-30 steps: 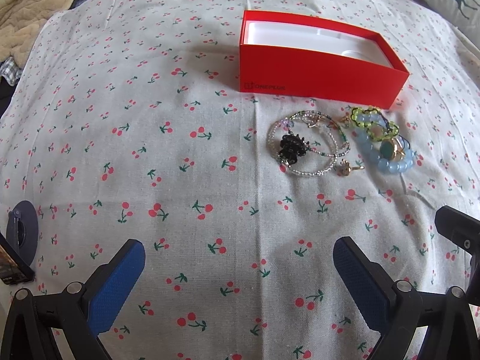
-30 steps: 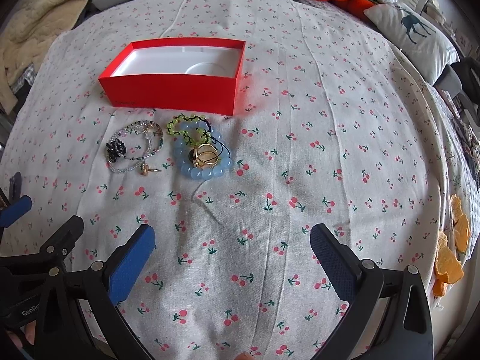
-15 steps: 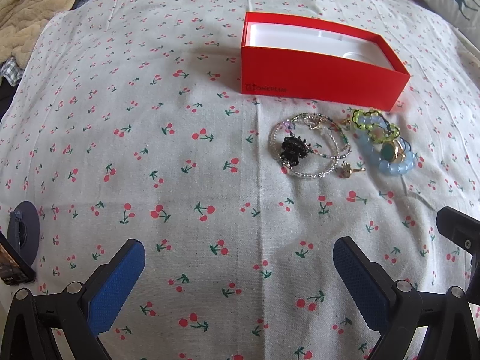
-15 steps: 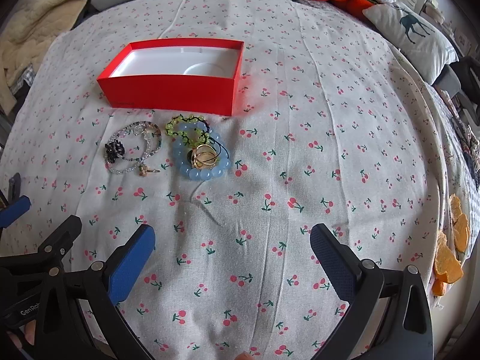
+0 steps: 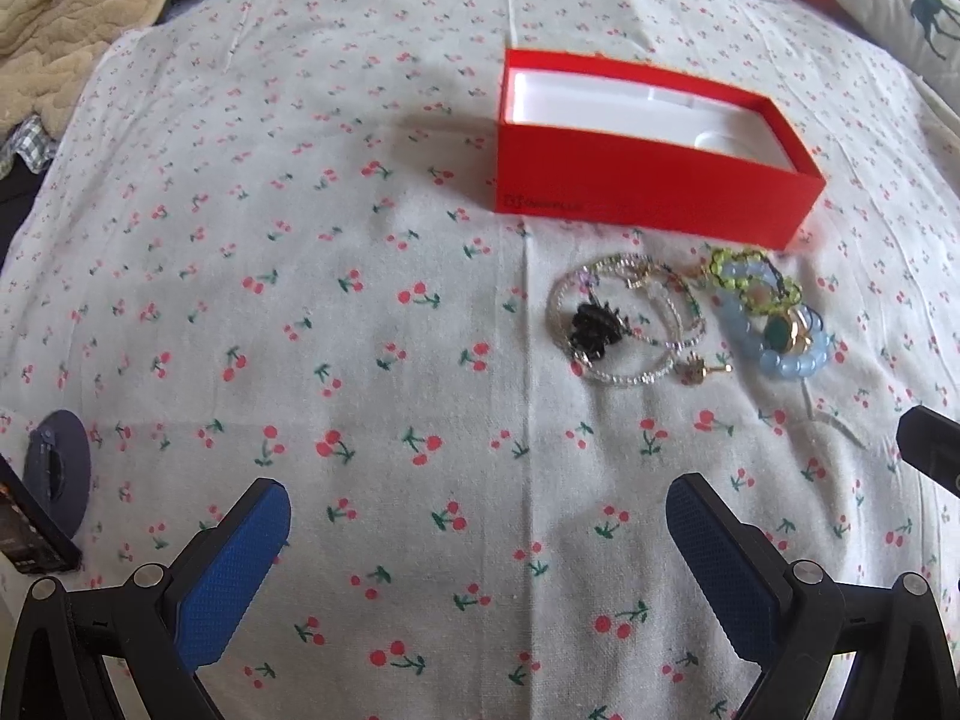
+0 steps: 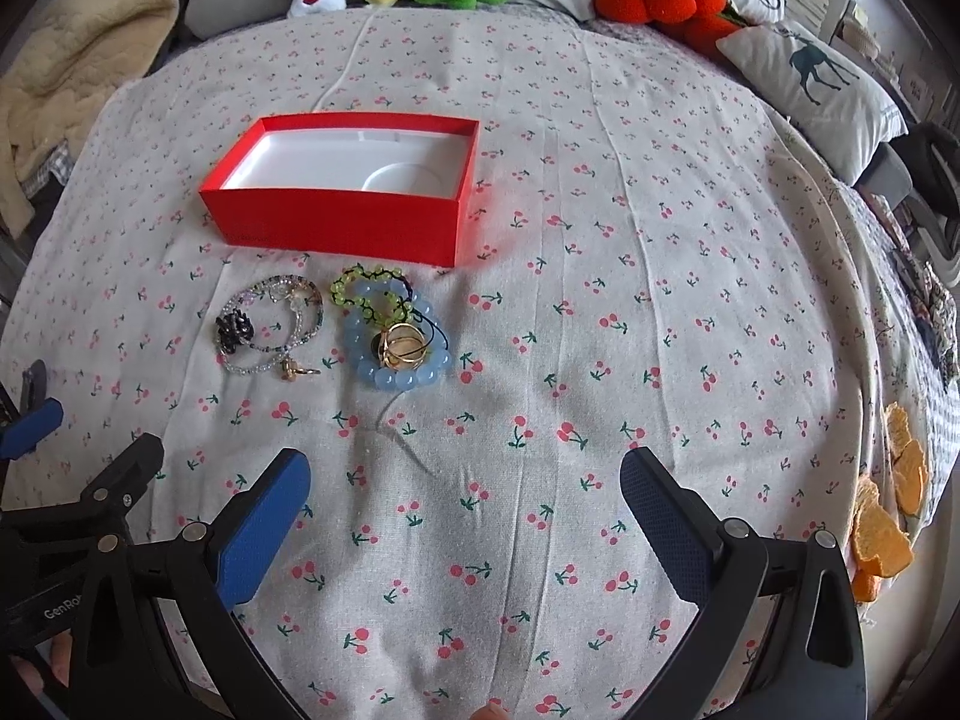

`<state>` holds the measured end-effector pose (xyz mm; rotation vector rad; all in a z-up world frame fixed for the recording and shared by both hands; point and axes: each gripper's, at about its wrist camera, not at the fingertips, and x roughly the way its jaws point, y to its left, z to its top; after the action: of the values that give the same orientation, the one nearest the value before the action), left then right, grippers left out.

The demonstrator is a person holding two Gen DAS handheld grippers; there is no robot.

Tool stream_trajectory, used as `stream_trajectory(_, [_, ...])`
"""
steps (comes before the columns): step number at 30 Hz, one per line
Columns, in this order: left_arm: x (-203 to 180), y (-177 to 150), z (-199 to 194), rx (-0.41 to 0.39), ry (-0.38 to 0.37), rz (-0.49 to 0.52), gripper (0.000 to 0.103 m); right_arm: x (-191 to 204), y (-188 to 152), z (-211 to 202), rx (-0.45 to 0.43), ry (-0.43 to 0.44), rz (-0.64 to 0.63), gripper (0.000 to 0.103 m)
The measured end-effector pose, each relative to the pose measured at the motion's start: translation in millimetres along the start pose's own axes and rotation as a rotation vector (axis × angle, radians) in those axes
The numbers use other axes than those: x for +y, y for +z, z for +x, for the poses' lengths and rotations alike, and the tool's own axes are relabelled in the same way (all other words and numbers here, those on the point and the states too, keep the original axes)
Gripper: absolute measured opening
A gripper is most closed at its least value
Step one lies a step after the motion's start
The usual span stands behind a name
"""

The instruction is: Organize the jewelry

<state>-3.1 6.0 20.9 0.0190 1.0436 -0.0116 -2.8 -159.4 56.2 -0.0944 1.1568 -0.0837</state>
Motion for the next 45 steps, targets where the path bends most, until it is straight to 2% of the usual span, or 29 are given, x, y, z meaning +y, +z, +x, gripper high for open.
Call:
stream_trajectory(4, [6, 10, -5, -0.015, 0.002, 0.003, 0.103, -3, 8, -1, 0.0, -0.012, -0.011, 0.103])
stream_trajectory(9, [14, 27, -7, -0.036, -0.016, 0.009, 0.103, -12, 25, -5, 0.034, 0.053, 0.008, 0.103])
stream_trajectory(11, [13, 34, -3, -0.014, -0.016, 0.03, 0.103, -11, 33, -7, 0.039, 0.05, -0.003, 0.103])
stream_trajectory(15, [9, 43, 13, 0.068, -0.062, 0.081, 0.103, -7, 47, -2, 0.053, 0.051, -0.036, 0.103])
stream_trajectory(19, [13, 48, 27, 0.082, -0.056, 0.055, 0.103, -9, 58, 18, 0.121, 0.114, -0.004, 0.103])
stream_trajectory(22, [16, 52, 43, 0.141, -0.117, 0.026, 0.102, -12, 61, 39, 0.151, 0.137, 0.026, 0.103])
stream_trajectory(24, [16, 56, 50, 0.157, -0.154, 0.011, 0.096, -13, 67, 49, 0.185, 0.129, 0.043, 0.103])
stream_trajectory(28, [15, 68, 56, 0.158, -0.26, -0.049, 0.088, -15, 85, 56, 0.165, 0.148, 0.079, 0.096])
stream_trajectory(31, [10, 74, 61, 0.163, -0.318, -0.073, 0.079, -14, 92, 63, 0.18, 0.203, 0.109, 0.082])
stream_trajectory(33, [3, 78, 62, 0.151, -0.32, -0.058, 0.062, -12, 95, 70, 0.198, 0.231, 0.128, 0.067])
stream_trajectory(37, [-7, 86, 68, 0.151, -0.342, -0.046, 0.044, -11, 97, 84, 0.229, 0.253, 0.146, 0.053])
stream_trajectory(39, [-11, 89, 75, 0.167, -0.345, -0.042, 0.029, -11, 97, 88, 0.237, 0.25, 0.151, 0.046])
stream_trajectory(43, [-19, 89, 82, 0.197, -0.334, -0.024, 0.024, -13, 95, 94, 0.257, 0.259, 0.16, 0.04])
stream_trajectory(45, [-20, 88, 85, 0.212, -0.329, -0.021, 0.022, -12, 94, 97, 0.268, 0.256, 0.156, 0.034])
